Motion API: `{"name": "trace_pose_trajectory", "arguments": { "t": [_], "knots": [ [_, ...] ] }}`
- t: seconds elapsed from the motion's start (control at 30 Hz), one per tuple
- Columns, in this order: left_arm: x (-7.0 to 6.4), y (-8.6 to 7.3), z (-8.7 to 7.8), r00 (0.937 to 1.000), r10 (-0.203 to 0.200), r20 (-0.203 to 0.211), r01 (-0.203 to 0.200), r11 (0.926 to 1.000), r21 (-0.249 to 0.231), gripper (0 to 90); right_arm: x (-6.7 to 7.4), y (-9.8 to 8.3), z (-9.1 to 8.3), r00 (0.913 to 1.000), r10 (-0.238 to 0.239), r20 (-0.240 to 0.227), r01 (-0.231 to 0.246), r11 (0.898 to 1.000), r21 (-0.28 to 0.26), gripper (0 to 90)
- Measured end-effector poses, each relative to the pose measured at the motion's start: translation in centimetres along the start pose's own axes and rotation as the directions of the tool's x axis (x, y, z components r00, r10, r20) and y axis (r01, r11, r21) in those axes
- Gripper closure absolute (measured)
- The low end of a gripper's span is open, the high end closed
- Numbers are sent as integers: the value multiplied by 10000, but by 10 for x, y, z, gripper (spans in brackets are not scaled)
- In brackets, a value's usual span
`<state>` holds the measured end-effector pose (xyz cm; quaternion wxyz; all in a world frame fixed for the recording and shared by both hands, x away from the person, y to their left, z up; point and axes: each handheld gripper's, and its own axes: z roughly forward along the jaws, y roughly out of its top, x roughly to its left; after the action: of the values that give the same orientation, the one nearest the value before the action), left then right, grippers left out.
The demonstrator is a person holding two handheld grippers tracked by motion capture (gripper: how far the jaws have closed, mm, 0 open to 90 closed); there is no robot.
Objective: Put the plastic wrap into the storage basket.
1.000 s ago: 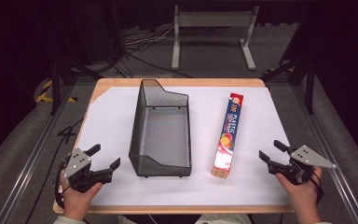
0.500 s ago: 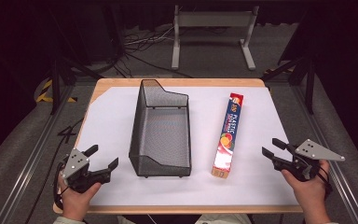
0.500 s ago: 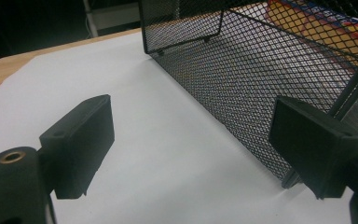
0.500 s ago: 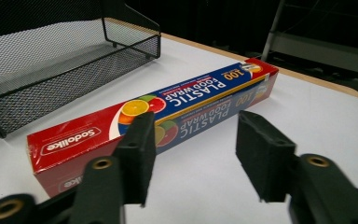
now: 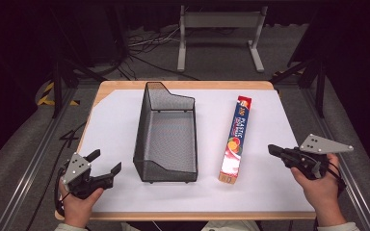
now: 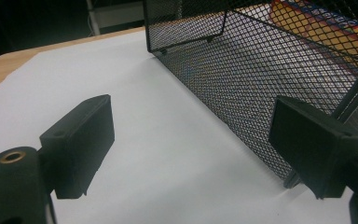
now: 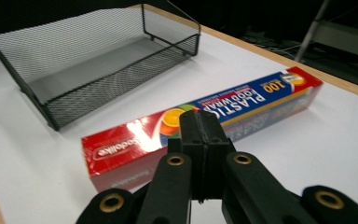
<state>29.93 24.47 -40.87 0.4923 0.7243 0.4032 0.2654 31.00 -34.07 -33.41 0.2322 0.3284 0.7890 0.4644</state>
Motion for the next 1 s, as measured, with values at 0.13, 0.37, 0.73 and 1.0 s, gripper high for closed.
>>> {"name": "trace_pose_trajectory", "arguments": {
  "t": [0.13, 0.37, 0.73, 1.0],
  "knots": [
    [0, 0, 0, 10000, 32, -21, -32, 10000, 11, 151, 2, 14, 4, 9996, -73, -279, 75, 9999, 66, 900],
    [0, -1, 0, 10000, 31, -39, -31, 10000, 66, 151, 7, 39, 12, 9974, -350, -637, 369, 9989, 282, 900],
    [-1, -2, 0, 10000, 57, -36, -57, 9999, 115, 155, 15, 64, 38, 9867, -286, -1601, 390, 9973, 625, 900],
    [0, -2, 0, 10000, 55, -51, -54, 9999, 109, 155, 21, 69, 62, 9790, -253, -2025, 419, 9960, 785, 900]
  ]
}}
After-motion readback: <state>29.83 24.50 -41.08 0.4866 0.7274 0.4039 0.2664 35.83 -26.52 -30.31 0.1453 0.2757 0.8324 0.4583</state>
